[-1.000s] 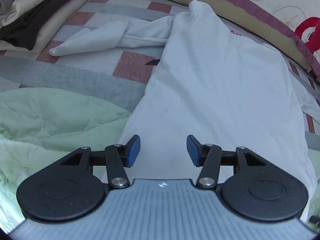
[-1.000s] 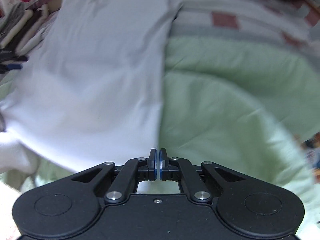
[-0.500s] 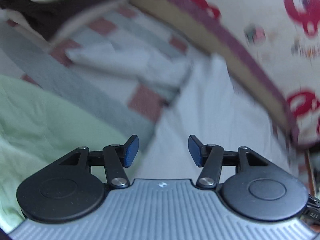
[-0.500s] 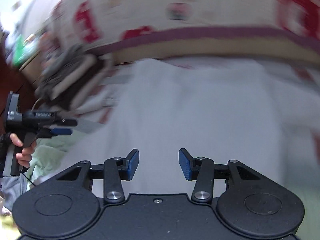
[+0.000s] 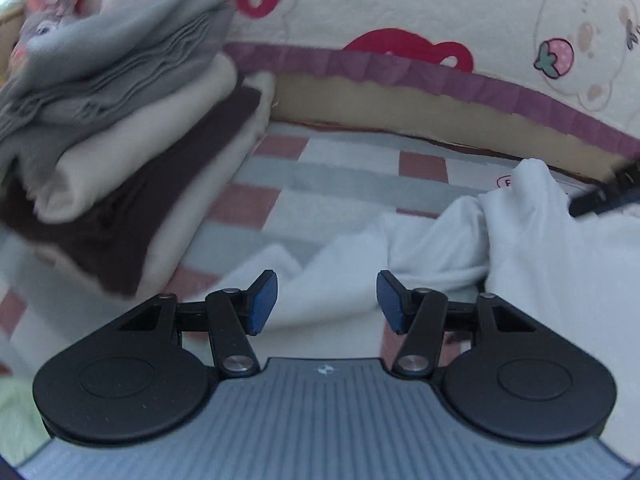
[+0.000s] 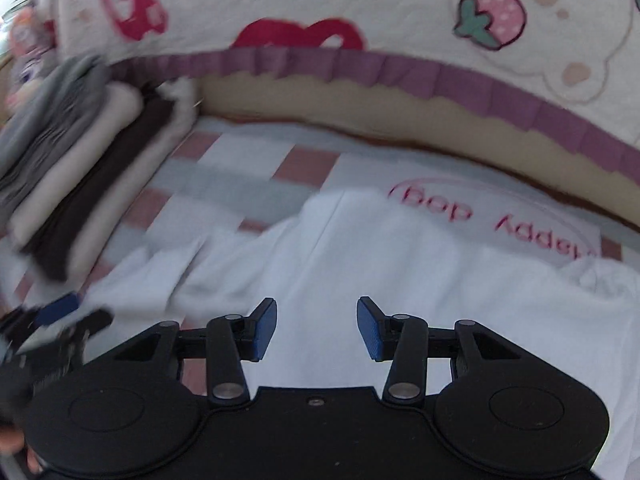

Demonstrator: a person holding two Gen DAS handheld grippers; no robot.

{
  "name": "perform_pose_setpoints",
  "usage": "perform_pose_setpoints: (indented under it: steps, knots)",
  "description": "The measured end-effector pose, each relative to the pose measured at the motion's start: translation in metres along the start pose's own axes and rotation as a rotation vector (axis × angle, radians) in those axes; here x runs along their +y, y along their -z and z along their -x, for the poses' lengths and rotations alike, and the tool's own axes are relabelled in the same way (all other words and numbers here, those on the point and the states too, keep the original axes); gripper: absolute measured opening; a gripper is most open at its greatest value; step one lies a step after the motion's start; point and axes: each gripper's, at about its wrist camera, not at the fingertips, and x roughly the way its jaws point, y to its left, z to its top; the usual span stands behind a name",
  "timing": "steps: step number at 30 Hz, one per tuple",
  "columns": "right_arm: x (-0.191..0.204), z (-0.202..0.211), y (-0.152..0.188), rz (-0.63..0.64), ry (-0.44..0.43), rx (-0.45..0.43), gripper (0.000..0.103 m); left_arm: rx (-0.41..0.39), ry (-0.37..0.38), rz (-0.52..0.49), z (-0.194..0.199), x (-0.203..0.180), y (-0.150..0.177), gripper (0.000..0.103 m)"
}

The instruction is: Fold clothes

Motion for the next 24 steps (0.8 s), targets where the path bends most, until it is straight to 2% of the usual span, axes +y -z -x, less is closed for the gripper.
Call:
perform_pose_setpoints:
  steps: [4, 6, 7, 8, 9, 11, 12, 14, 15, 17, 19, 24]
  knots:
    - [-0.006, -0.028, -0.014, -0.035, 0.041, -0.007, 0.061, 0.03, 0.072, 0.037, -0.023, 0.012, -0.003, 0.058]
    - [-0.007, -0.045, -0.015, -0.048, 0.049, -0.009, 0.062, 0.04, 0.063, 0.017, -0.034, 0.014, -0.003, 0.058]
    - [-0.008, -0.052, -0.014, -0.05, 0.046, -0.011, 0.057, 0.039, 0.051, 0.004, -0.04, 0.014, -0.002, 0.058]
    - [-0.009, -0.058, -0.011, -0.025, 0.024, -0.002, 0.012, 0.039, 0.04, -0.01, -0.045, 0.014, -0.002, 0.058]
    - [-0.008, -0.063, -0.008, 0.027, 0.011, 0.025, 0.008, 0.039, 0.029, -0.024, -0.05, 0.014, -0.001, 0.058]
    - [-0.013, -0.06, 0.006, 0.112, 0.021, 0.007, 0.007, 0.037, 0.029, -0.014, -0.057, 0.019, -0.001, 0.056]
    - [-0.02, -0.054, 0.012, 0.114, 0.018, -0.006, 0.007, 0.035, 0.034, 0.0, -0.06, 0.023, -0.001, 0.055]
    - [-0.037, -0.032, 0.022, 0.064, 0.032, -0.058, 0.007, 0.053, 0.076, 0.013, -0.064, 0.031, 0.0, 0.034]
    - [-0.045, -0.019, 0.028, 0.027, 0.036, -0.091, 0.007, 0.068, 0.095, 0.01, -0.065, 0.033, 0.002, 0.008]
    - [-0.062, 0.005, 0.043, -0.031, 0.057, -0.141, 0.007, 0.074, 0.102, -0.007, -0.061, 0.034, 0.008, 0.005]
    - [-0.076, 0.014, 0.059, -0.039, 0.103, -0.13, 0.007, 0.06, 0.125, -0.001, -0.054, 0.033, 0.016, 0.005]
    - [-0.099, 0.017, 0.082, -0.063, 0.213, -0.022, 0.007, 0.032, 0.095, -0.01, -0.035, 0.026, 0.031, 0.006]
